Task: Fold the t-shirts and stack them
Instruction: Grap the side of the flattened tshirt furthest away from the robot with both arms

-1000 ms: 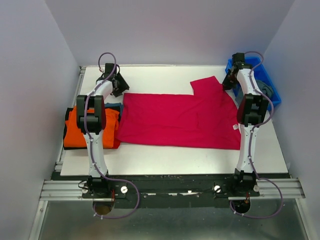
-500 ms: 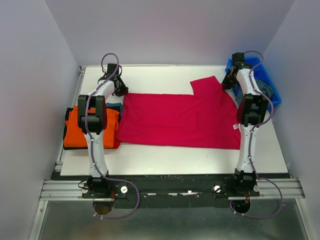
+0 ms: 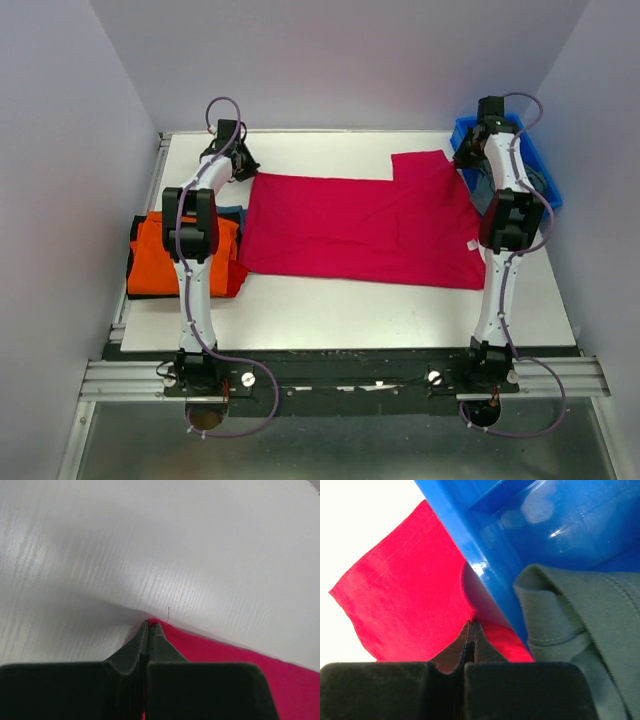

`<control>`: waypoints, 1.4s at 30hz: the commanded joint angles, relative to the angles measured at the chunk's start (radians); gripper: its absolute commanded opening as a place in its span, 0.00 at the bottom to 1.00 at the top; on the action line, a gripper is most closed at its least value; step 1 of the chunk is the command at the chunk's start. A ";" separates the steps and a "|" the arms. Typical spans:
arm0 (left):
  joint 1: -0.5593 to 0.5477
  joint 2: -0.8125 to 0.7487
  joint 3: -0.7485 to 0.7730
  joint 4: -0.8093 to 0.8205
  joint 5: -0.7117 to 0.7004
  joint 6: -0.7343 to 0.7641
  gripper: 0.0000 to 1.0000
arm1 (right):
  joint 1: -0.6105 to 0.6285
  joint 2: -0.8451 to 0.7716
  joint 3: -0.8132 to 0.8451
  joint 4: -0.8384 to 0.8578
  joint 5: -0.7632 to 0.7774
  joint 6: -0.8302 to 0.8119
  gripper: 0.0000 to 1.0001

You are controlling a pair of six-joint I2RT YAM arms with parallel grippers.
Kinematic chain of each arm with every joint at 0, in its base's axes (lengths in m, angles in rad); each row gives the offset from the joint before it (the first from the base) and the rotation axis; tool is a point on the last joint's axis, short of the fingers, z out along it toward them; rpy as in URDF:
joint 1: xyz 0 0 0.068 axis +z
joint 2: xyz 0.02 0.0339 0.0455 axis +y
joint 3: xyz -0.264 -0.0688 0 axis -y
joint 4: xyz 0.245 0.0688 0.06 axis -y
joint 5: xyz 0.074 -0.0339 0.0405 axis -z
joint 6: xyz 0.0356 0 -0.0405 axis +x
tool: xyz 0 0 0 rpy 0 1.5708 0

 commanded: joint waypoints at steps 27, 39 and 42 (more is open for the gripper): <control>-0.002 -0.340 -0.458 0.433 0.069 0.127 0.00 | -0.015 -0.443 -0.535 0.120 -0.107 0.003 0.01; 0.001 -0.484 -0.650 0.555 0.025 0.144 0.00 | -0.025 -0.570 -0.661 0.122 -0.083 0.006 0.01; 0.002 -0.510 -0.685 0.575 0.016 0.144 0.00 | -0.032 -0.605 -0.698 0.126 -0.083 0.008 0.01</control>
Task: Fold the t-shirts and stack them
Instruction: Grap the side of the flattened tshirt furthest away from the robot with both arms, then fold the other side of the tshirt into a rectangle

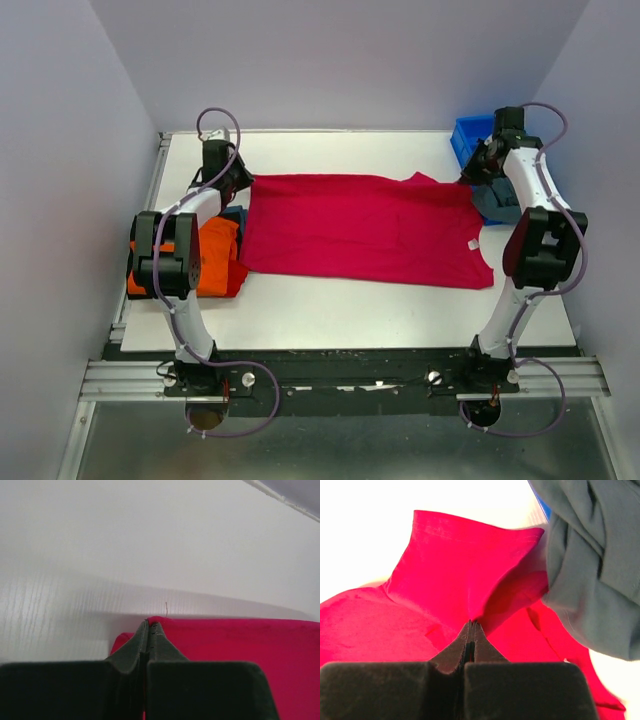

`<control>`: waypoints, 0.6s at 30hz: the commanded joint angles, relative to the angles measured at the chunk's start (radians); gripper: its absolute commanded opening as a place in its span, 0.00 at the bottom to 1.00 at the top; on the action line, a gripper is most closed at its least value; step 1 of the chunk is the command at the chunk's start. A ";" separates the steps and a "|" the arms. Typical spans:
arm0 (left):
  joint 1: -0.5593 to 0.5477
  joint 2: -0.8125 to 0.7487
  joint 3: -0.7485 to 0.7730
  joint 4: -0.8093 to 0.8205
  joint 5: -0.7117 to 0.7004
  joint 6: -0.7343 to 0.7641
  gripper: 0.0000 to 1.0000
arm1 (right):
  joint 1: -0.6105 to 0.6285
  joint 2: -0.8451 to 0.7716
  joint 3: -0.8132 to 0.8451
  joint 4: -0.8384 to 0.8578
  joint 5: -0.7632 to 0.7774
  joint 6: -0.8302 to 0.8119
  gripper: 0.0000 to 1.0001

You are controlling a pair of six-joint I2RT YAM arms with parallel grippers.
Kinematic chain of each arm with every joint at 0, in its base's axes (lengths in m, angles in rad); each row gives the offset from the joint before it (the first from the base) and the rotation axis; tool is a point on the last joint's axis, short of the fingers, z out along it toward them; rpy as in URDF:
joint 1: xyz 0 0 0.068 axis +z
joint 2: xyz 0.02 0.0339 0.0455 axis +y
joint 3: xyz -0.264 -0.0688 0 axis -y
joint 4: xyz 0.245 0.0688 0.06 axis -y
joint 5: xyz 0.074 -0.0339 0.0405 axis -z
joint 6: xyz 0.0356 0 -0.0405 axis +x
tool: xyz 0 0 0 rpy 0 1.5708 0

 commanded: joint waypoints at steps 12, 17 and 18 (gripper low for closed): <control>0.005 -0.183 -0.178 0.155 -0.144 0.040 0.00 | -0.034 -0.191 -0.207 0.048 0.023 0.011 0.01; 0.006 -0.218 -0.250 0.198 -0.163 0.026 0.00 | -0.037 -0.240 -0.282 0.060 0.035 0.020 0.01; 0.003 -0.222 -0.273 0.216 -0.163 0.011 0.00 | -0.037 -0.254 -0.314 0.068 0.035 0.028 0.01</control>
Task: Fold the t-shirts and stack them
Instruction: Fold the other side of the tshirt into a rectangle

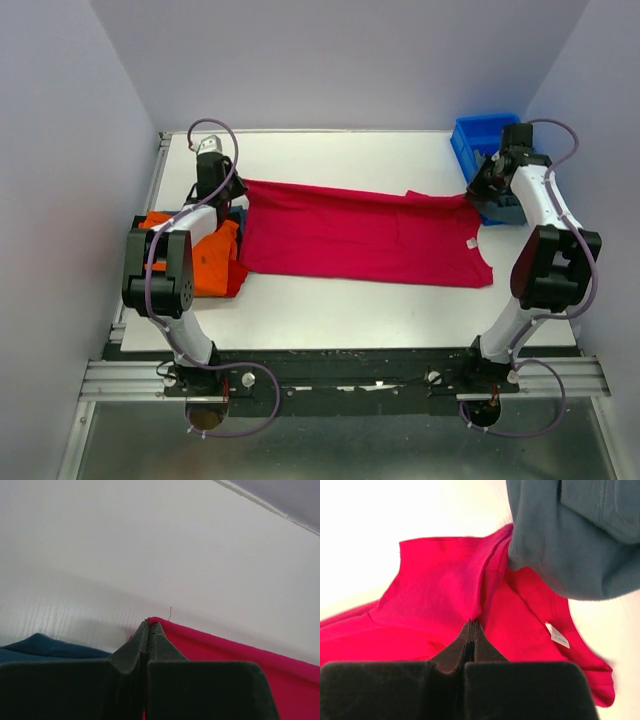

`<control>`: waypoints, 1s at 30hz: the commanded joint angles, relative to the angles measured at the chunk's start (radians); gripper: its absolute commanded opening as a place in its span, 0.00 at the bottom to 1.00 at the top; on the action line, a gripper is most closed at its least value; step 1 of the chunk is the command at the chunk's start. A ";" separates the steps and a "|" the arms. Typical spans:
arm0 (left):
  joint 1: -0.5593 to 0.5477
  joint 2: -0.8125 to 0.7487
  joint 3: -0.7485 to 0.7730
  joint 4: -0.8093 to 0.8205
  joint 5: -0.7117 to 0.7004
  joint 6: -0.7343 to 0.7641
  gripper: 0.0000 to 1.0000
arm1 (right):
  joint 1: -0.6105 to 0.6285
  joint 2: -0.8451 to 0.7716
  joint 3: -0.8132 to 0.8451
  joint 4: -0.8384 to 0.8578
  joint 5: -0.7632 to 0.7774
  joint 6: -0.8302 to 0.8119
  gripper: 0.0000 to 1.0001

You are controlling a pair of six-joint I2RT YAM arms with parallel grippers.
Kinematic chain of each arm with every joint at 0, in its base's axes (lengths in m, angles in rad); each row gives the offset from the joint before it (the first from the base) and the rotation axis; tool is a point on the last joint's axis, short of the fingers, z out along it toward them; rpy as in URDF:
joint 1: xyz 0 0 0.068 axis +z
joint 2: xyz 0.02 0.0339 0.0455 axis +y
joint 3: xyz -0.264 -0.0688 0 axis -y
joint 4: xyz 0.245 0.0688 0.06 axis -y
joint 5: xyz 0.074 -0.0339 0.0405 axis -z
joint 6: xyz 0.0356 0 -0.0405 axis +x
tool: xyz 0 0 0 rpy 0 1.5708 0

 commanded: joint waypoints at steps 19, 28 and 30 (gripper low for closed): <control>-0.084 -0.205 -0.315 -0.045 -0.260 -0.155 0.00 | -0.015 -0.227 -0.573 0.299 0.194 0.234 0.01; -0.086 -0.277 -0.257 -0.123 -0.325 -0.128 0.99 | -0.015 -0.417 -0.682 0.438 0.187 0.183 0.60; -0.090 -0.280 -0.206 -0.166 -0.340 -0.123 0.99 | -0.006 -0.425 -0.641 0.408 0.182 0.154 0.60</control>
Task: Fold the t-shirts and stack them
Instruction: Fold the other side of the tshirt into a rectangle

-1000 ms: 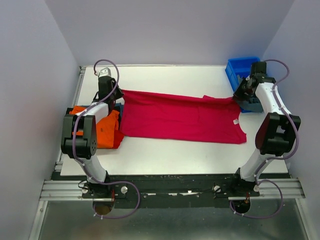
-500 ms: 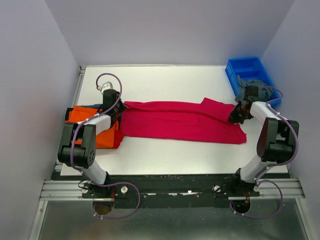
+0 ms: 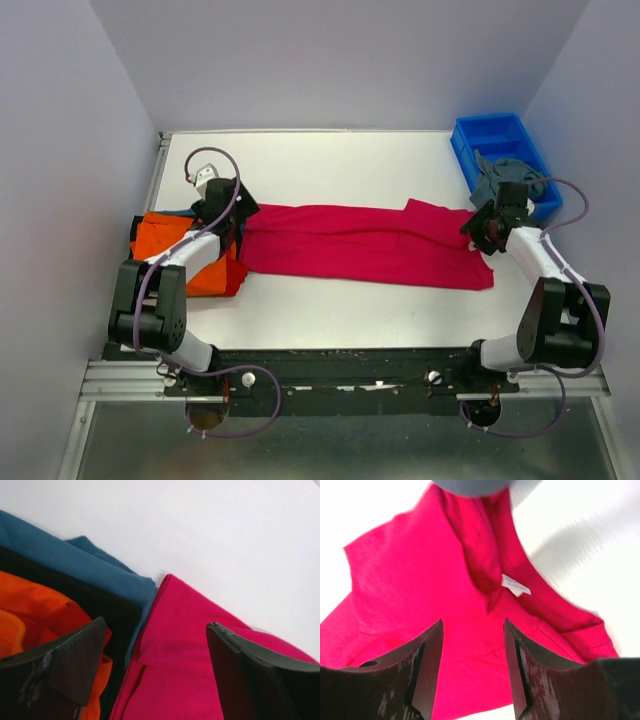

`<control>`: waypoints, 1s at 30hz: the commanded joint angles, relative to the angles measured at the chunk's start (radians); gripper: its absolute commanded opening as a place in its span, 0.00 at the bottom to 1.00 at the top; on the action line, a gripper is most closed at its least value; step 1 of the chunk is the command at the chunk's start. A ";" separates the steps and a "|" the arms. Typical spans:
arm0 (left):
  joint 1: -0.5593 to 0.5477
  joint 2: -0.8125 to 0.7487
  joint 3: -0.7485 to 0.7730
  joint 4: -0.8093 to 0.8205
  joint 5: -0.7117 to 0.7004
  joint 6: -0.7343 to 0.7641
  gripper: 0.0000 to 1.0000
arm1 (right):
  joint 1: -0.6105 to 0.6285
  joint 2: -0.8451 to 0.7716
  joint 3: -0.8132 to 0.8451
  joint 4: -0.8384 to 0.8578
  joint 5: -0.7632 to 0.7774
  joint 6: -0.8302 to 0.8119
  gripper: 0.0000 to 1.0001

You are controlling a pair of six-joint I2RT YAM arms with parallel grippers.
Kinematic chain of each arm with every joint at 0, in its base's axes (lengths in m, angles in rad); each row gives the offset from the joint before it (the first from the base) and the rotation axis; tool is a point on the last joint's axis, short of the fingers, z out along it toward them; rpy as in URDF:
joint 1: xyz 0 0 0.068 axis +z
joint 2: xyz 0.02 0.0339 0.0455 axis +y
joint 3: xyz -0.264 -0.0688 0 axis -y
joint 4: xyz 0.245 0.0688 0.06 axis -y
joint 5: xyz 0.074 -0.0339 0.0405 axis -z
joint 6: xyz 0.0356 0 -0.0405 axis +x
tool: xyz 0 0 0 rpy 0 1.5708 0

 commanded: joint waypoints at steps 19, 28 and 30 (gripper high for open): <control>-0.408 0.451 0.611 -0.123 0.242 -0.053 0.81 | 0.118 0.381 0.493 -0.194 0.191 -0.151 0.57; -0.457 0.678 0.846 -0.123 0.394 -0.103 0.79 | 0.073 0.429 0.486 -0.181 0.161 -0.151 0.55; -0.462 0.704 0.866 -0.129 0.400 -0.113 0.78 | 0.070 0.445 0.497 -0.187 0.147 -0.152 0.53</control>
